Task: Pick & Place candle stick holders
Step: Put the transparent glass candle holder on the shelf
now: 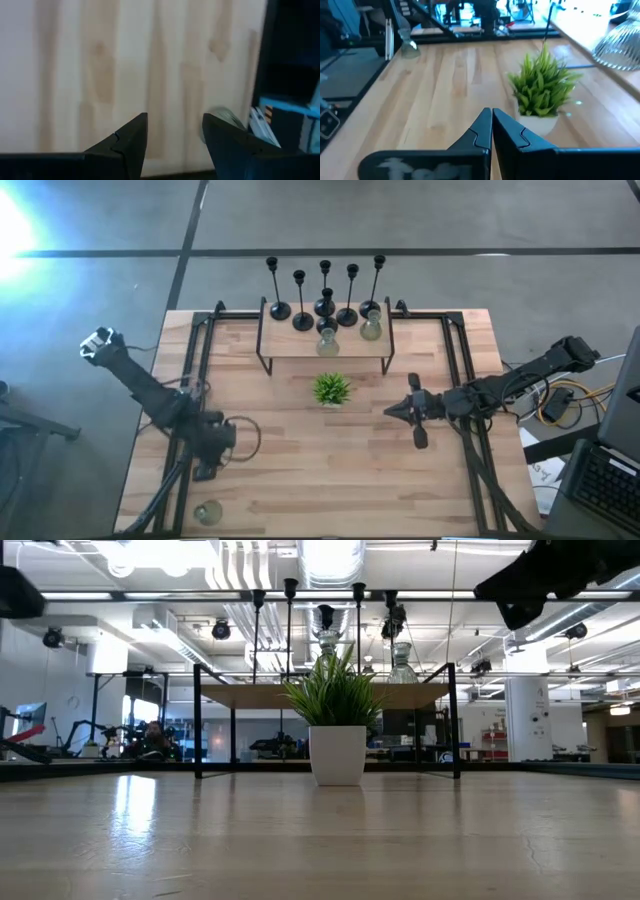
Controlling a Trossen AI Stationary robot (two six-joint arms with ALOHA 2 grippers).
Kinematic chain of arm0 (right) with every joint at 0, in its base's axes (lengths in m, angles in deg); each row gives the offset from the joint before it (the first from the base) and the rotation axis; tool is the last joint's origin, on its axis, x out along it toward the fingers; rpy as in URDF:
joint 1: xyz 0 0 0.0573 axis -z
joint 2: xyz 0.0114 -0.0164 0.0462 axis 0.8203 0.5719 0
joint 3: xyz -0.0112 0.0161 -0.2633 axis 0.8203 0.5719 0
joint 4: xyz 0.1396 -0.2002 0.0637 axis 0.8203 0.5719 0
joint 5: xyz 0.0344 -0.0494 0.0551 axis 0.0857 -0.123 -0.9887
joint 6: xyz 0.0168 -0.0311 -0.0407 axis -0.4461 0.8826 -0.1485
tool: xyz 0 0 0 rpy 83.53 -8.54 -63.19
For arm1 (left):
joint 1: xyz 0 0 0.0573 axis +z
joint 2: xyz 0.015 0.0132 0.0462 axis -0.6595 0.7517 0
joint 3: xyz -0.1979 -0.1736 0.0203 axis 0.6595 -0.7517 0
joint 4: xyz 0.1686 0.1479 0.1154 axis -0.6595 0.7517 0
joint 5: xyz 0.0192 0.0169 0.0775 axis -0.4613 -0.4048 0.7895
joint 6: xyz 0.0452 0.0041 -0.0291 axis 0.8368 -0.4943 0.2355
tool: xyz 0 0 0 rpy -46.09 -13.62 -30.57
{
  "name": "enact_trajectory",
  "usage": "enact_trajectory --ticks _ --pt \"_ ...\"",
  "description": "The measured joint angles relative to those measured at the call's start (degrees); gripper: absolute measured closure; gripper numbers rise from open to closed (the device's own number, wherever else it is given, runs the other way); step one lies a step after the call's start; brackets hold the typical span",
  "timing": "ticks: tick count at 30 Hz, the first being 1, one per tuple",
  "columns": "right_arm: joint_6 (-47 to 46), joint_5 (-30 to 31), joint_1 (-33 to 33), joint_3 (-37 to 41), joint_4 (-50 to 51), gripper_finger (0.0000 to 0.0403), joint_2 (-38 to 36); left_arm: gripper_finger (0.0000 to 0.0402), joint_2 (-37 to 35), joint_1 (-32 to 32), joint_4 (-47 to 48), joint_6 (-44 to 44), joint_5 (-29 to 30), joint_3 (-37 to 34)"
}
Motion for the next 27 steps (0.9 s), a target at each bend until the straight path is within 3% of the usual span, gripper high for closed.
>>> enact_trajectory --ticks 6,11,18,27 --pt "2.2 0.0 0.3 -1.0 -0.1 0.0394 -2.0 0.0214 1.8 -11.4 -3.3 -10.3 1.3 0.0" --pt "3.4 0.0 0.6 -1.0 0.4 0.0394 -3.7 0.0236 4.4 -17.3 -7.6 -17.5 0.9 0.0" --pt "3.1 0.0 0.6 -1.0 0.4 0.0394 -4.0 0.0249 5.9 -18.5 -13.5 -24.2 -1.8 0.0" --pt "3.1 1.7 0.6 -1.0 0.4 0.0394 -4.0 0.0250 7.6 -19.6 -16.4 -25.9 -2.0 0.0"
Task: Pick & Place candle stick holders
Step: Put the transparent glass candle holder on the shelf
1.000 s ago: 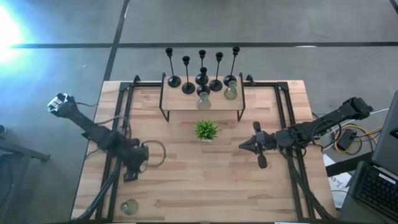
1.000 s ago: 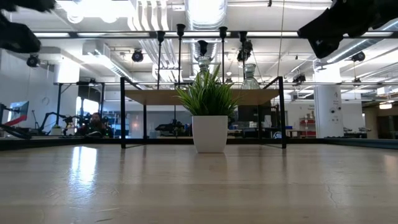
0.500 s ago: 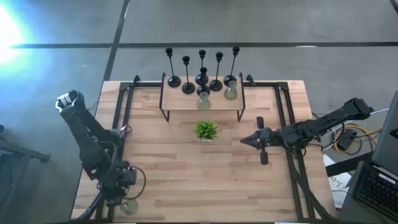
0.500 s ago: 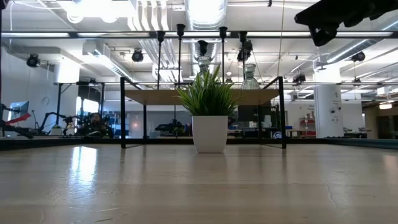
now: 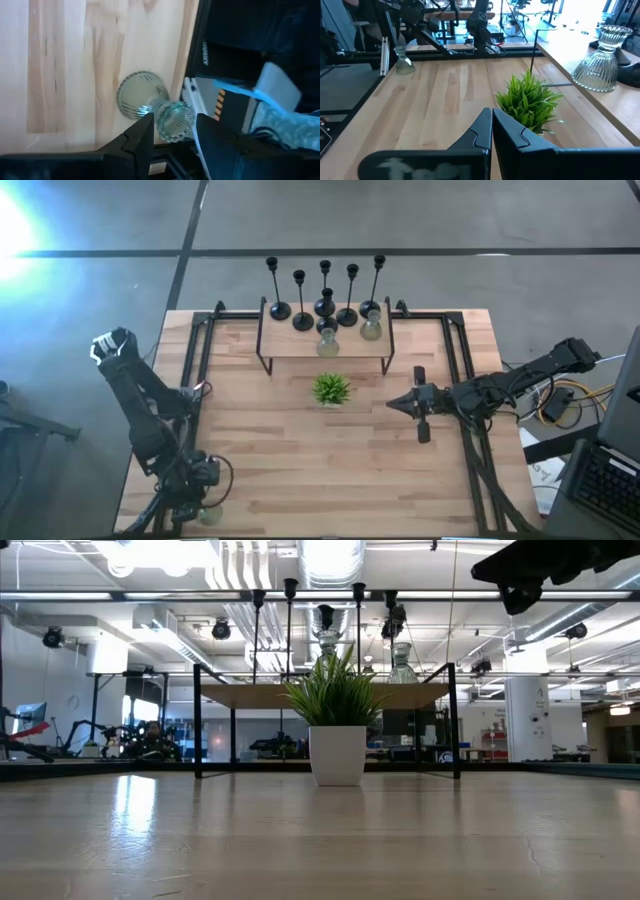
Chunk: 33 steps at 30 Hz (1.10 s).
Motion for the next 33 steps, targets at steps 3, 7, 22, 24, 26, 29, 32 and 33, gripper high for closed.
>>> enact_trajectory --ticks 3,7,22,24,26,29,32,33 --pt "-0.3 0.0 0.0 0.0 0.0 0.0394 0.0 0.0250 2.2 -0.9 0.0 -0.3 -1.5 0.0" --pt "-0.9 0.0 0.0 0.0 -0.1 0.0394 0.0 0.0250 5.2 -1.4 0.0 -0.4 -5.3 0.0" --pt "-0.8 1.4 0.0 0.0 -0.4 0.0394 0.0 0.0261 10.2 -1.1 0.0 3.5 -4.8 0.0" --pt "-0.7 1.7 0.0 0.0 -0.4 0.0394 0.0 0.0278 10.4 -0.6 0.1 4.7 -4.7 0.0" --pt "-0.7 2.5 0.0 0.0 -0.4 0.0394 0.0 0.0303 10.4 0.3 0.1 6.4 -3.5 0.0" --pt "-0.4 3.0 0.0 0.0 -0.4 0.0394 0.0 0.0349 10.3 2.3 -0.1 10.5 -1.3 0.0" --pt "0.2 3.0 0.0 0.0 -0.4 0.0394 0.0 0.0370 10.0 5.6 0.1 13.4 -0.5 0.0" --pt "0.2 3.0 0.0 0.0 -0.4 0.0394 0.0 0.0370 10.0 7.0 0.2 13.6 -0.3 0.0"
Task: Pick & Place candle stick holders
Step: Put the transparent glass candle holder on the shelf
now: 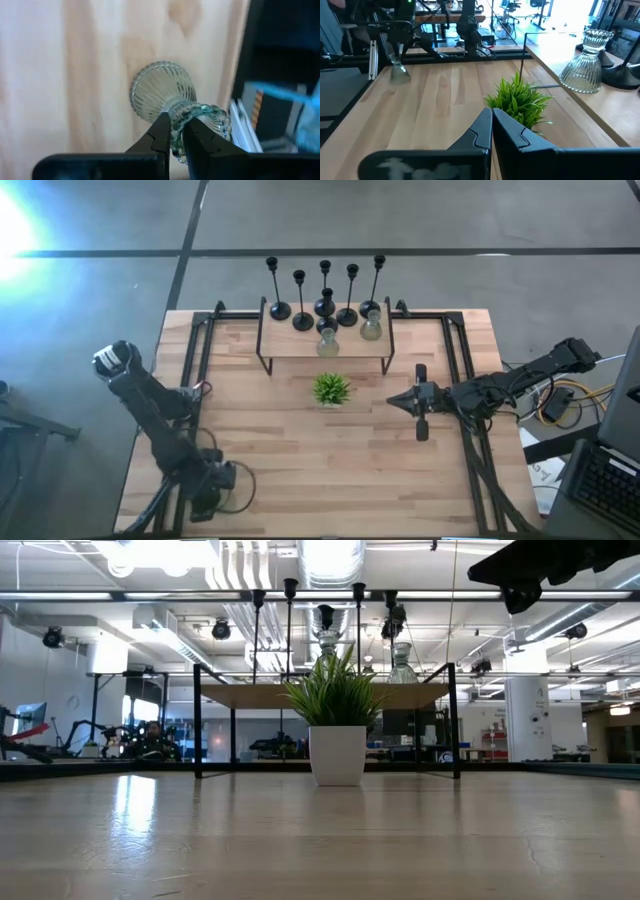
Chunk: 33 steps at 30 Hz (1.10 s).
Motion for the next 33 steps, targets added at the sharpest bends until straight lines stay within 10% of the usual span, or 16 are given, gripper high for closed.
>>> enact_trajectory --ticks 24,33 --pt "4.7 0.0 0.0 0.0 0.0 0.0394 0.1 0.0370 -13.0 48.2 3.5 7.8 -13.5 -0.7" --pt "7.5 0.0 0.2 0.0 0.0 0.0394 0.1 0.0370 -9.8 61.5 18.5 19.8 -11.5 14.4"
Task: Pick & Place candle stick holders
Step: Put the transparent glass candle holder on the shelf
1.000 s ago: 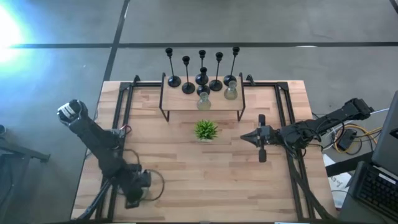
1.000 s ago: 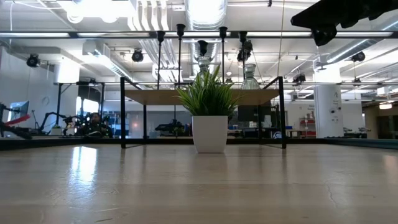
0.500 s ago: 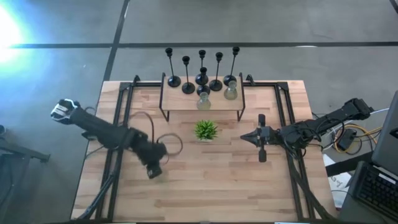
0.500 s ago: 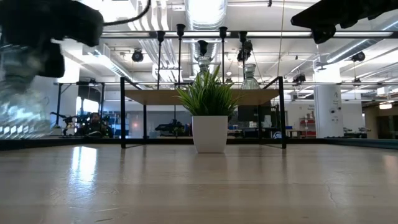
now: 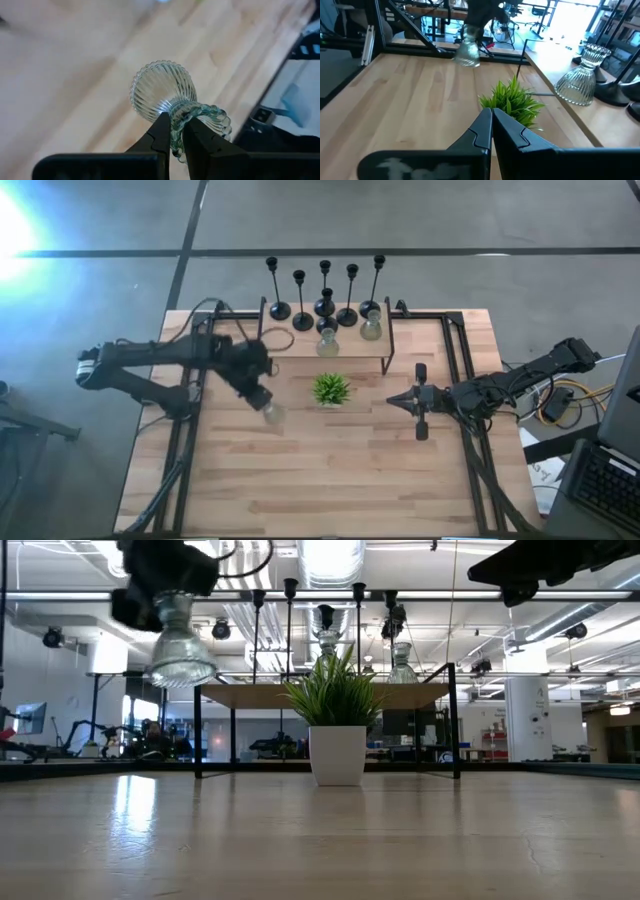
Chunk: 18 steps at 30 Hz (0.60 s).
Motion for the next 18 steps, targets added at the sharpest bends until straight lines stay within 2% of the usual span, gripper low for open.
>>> enact_trajectory --ticks 4,10,15,18 --pt "0.1 0.1 0.7 -0.1 0.0 0.0394 0.0 0.0370 6.3 3.3 7.7 7.8 4.0 11.8" --pt "-1.2 -0.1 1.0 -0.1 0.0 0.0394 0.0 0.0370 16.9 4.8 17.3 17.9 14.0 28.3" --pt "-1.0 -0.2 1.0 -0.1 0.0 0.0394 0.0 0.0370 23.2 5.3 19.3 22.3 13.8 36.4" --pt "-0.9 -0.2 1.0 -0.1 0.2 0.0394 0.0 0.0370 26.4 6.5 23.9 24.7 13.9 39.6"
